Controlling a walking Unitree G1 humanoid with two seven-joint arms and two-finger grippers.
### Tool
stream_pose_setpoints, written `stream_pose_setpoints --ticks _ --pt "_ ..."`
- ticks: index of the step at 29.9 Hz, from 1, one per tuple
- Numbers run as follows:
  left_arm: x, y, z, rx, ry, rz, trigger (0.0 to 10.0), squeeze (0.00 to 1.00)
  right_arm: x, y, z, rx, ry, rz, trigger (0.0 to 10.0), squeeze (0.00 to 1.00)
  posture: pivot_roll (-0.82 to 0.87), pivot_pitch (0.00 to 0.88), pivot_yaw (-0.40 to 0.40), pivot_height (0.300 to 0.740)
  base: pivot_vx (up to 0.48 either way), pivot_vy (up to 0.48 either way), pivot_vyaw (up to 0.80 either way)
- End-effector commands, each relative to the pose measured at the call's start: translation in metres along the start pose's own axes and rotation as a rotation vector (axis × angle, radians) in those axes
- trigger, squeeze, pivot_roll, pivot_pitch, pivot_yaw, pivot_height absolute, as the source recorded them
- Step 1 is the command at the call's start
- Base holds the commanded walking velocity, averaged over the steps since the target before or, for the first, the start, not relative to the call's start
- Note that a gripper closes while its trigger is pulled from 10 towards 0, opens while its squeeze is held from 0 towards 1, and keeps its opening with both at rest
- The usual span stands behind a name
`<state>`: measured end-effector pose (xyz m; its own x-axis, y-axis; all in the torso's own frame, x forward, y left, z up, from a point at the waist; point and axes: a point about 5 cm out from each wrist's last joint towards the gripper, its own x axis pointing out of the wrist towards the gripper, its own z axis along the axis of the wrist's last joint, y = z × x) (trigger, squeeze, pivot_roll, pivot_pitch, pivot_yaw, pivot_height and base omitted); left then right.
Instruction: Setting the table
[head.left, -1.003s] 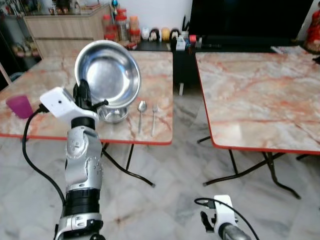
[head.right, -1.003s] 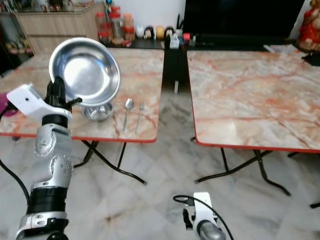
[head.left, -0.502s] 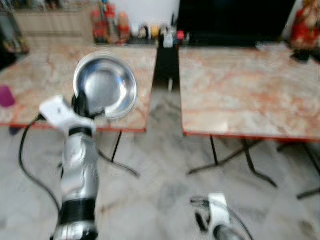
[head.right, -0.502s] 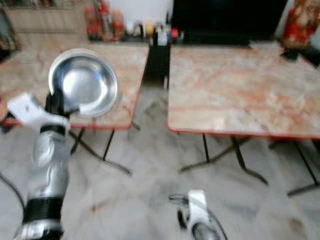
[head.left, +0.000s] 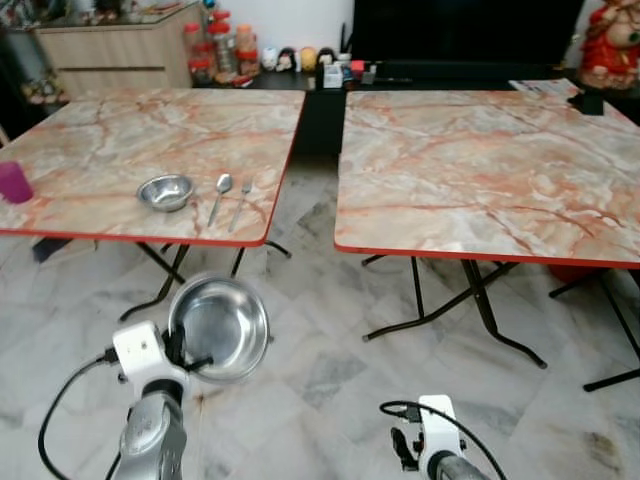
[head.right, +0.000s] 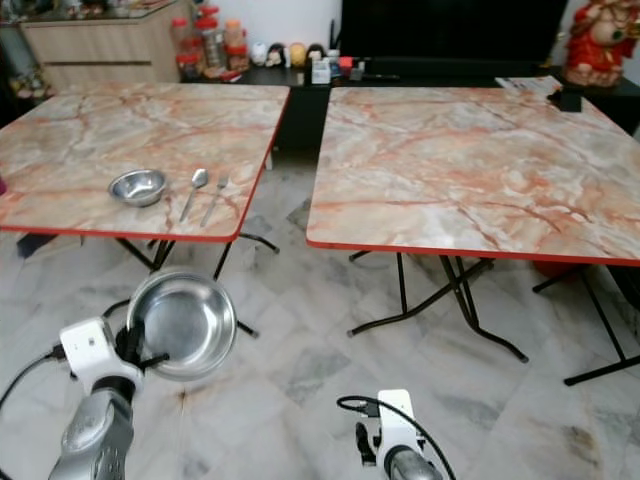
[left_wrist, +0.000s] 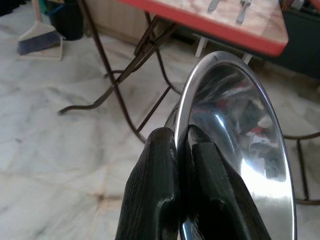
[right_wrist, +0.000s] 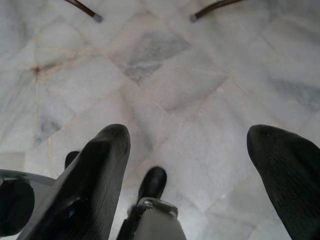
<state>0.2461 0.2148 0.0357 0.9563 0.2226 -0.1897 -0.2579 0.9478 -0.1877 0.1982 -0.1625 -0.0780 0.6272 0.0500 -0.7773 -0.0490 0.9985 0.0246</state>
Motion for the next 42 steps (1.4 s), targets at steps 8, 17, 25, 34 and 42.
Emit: stream_pose_setpoints --ticks 8,17,25,34,42 --pt "-0.008 0.032 -0.063 0.055 0.285 0.115 10.0 0.0 0.001 0.003 0.004 0.004 -0.006 0.014 10.0 0.0 0.07 0.0 -0.002 0.731 0.0 0.0 0.0" --pt "-0.02 0.036 -0.095 0.097 0.494 0.134 10.0 0.0 0.001 0.0 0.004 0.008 -0.005 0.001 10.0 0.0 0.04 0.0 0.002 0.731 0.302 0.0 0.0" --pt "-0.022 0.034 -0.1 0.037 0.508 0.16 10.0 0.0 0.0 -0.005 0.003 0.009 -0.005 -0.016 10.0 0.0 0.03 0.0 0.001 0.731 0.322 0.0 0.0" --pt "-0.019 0.027 -0.101 0.003 0.515 0.174 10.0 0.0 0.0 -0.007 0.004 0.007 -0.004 -0.022 10.0 0.0 0.01 0.0 0.002 0.731 0.392 0.0 0.0" --pt "-0.017 0.023 -0.1 -0.005 0.512 0.164 10.0 0.0 0.001 -0.007 0.006 0.003 -0.009 -0.019 10.0 0.0 0.01 0.0 0.001 0.731 0.406 0.0 0.0"
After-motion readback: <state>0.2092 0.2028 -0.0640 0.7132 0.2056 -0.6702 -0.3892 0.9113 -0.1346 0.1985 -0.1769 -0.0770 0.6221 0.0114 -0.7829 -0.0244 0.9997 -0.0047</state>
